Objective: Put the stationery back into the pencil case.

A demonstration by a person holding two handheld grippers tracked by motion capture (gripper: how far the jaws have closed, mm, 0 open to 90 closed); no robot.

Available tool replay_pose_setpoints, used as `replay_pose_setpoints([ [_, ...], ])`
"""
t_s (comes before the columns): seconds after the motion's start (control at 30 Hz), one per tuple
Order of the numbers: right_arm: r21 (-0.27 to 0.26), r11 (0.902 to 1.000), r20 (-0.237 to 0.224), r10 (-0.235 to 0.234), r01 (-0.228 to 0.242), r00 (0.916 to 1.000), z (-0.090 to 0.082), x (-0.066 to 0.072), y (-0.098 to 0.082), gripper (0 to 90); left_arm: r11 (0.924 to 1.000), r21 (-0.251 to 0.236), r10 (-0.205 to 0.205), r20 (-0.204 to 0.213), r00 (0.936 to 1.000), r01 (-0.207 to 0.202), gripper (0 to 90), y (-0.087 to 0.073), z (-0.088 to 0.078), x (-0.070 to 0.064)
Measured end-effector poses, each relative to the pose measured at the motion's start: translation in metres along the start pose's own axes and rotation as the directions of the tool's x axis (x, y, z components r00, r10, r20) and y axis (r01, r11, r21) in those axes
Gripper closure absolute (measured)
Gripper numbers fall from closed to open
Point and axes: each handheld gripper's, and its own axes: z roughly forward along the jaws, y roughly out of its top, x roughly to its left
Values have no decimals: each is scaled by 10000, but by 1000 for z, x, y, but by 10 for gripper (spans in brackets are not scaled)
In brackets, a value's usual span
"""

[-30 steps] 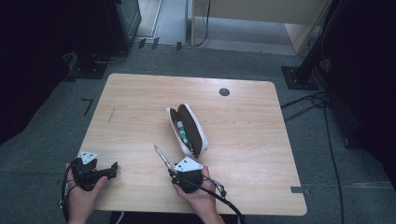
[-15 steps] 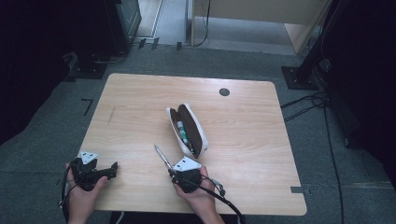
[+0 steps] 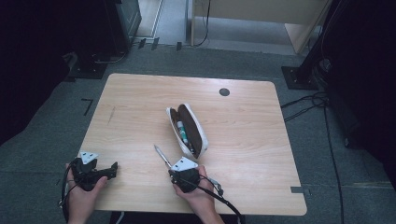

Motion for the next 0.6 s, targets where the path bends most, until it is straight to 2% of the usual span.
replay_pose_setpoints([
  [0.23,-58,9996,-3,-270,270,9996,-5,0,-3,761,10000,3,1,-2,10000,-1,0,0,0,0],
  [0.3,-220,9989,-54,-410,409,9991,-11,-2,-6,849,10000,1,2,-1,10000,-2,0,0,0,0],
  [0.33,-238,9986,-8,-464,463,9989,-12,-3,-7,855,10000,2,1,-2,10000,-1,0,0,0,0],
  [0.5,-17,9986,-88,-520,520,9986,-16,-7,-14,828,10000,1,1,-2,10000,-1,0,0,0,0],
  [0.6,-214,9990,-153,-390,387,9991,-19,-8,-15,795,10000,6,4,-3,10000,-4,0,0,0,0],
])
